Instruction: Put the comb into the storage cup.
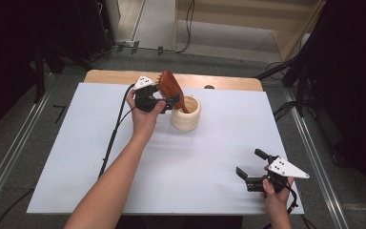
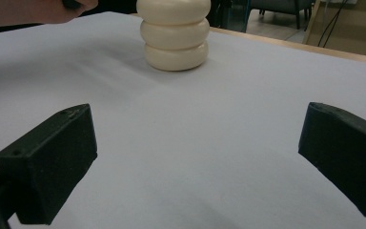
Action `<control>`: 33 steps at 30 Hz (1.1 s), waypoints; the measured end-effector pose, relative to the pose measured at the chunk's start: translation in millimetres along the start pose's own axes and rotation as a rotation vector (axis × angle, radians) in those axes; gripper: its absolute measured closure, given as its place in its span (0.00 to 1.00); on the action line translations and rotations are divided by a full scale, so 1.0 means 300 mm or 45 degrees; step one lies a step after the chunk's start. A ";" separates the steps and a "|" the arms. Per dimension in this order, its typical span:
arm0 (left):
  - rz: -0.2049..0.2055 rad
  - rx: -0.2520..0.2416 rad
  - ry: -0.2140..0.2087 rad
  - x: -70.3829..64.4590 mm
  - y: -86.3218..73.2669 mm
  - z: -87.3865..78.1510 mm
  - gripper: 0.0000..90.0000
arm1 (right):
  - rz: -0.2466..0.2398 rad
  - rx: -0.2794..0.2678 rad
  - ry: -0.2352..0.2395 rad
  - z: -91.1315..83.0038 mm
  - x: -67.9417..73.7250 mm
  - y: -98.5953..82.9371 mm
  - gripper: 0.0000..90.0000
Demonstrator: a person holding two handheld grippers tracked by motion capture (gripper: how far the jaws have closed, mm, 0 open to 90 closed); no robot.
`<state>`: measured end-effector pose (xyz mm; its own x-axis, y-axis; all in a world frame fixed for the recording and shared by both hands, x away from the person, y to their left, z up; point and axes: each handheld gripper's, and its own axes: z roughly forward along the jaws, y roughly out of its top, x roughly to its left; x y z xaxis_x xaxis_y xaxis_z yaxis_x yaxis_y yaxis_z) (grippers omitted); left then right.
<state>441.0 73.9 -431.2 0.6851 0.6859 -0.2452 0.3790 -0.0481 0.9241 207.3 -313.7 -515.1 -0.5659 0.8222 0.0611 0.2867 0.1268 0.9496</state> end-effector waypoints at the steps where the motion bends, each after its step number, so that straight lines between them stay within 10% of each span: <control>1: 0.002 -0.002 -0.004 0.002 0.000 -0.006 0.00 | 0.000 0.000 0.001 0.000 0.000 0.000 0.00; 33: 0.151 -0.011 0.006 -0.014 -0.050 -0.185 0.00 | -0.005 0.008 -0.006 0.002 0.003 0.001 0.00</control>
<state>397.8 112.1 -427.6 0.7218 0.6792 -0.1330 0.2901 -0.1225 0.9491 207.2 -312.7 -515.1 -0.5633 0.8244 0.0555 0.2895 0.1340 0.9477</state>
